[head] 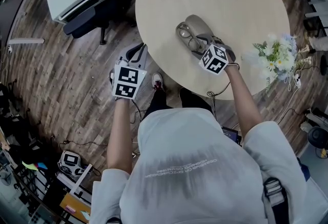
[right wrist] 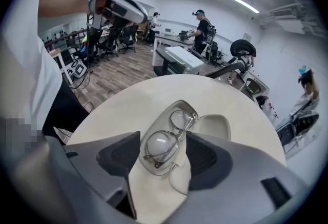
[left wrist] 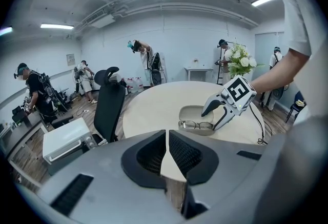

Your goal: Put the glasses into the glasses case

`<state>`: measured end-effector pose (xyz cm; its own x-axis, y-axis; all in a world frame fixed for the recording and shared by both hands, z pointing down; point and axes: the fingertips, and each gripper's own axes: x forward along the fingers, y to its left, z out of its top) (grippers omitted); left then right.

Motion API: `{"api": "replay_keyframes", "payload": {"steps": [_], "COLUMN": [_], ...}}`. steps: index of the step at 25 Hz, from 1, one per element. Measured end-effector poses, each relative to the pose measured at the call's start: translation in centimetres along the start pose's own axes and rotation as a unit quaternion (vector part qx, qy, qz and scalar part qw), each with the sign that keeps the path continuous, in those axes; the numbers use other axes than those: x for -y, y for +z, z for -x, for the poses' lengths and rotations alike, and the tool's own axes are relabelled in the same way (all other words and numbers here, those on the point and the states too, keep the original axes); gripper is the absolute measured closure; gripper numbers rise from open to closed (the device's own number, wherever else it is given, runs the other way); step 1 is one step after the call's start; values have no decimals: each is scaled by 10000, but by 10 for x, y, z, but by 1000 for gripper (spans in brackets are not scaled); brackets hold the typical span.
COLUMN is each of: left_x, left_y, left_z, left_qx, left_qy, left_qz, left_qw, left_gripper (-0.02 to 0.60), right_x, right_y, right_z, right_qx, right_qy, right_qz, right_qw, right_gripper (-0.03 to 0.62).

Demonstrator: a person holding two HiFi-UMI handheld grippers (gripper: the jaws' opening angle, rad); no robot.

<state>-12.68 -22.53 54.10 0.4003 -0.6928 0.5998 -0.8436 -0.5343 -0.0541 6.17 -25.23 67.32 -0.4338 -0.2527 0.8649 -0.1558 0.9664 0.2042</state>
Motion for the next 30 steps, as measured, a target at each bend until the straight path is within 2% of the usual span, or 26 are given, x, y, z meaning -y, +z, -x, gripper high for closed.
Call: {"api": "replay_keyframes", "payload": {"steps": [6,9,11,15,19,22,23,26,30], "left_x": [-6,-10,-11,-14,-14,-11,-9,-5,5], "left_y": [13,27,36,61,97,125,134,165,203], "left_z": [0,-4,-7,-13,-13,-10,-8,-1,14], "left_qx": [202,370,475,716,1039,1293,1376,1654,2053], "left_qy": [-180,-317,-419,-654,-878,-1019,-1054,-1076,-981], "left_qz": [-136,-217,-291,-535,-837,-1066,-1137,-1286,-1378], "left_qw": [9995,9986,9976,9938,9872,9806,9783,9719,9640], "left_gripper": [555,555,555,555,555,555,555,555,555], "right_x": [11,25,36,66,88,96,97,99,98], "right_y": [11,17,23,33,42,44,45,51,61], "right_z": [25,44,63,112,172,215,228,266,309], "right_qx": [248,520,822,1378,1753,1880,1926,2096,2237], "right_qy": [-359,-649,-875,-1642,-2580,-3190,-3336,-3651,-3886], "right_qz": [-527,-1101,-1643,-2463,-2844,-2954,-2974,-2931,-2672], "right_qw": [9977,9904,9791,9452,9066,8807,8736,8584,8529], "right_gripper": [318,333,352,415,502,592,592,594,594]}}
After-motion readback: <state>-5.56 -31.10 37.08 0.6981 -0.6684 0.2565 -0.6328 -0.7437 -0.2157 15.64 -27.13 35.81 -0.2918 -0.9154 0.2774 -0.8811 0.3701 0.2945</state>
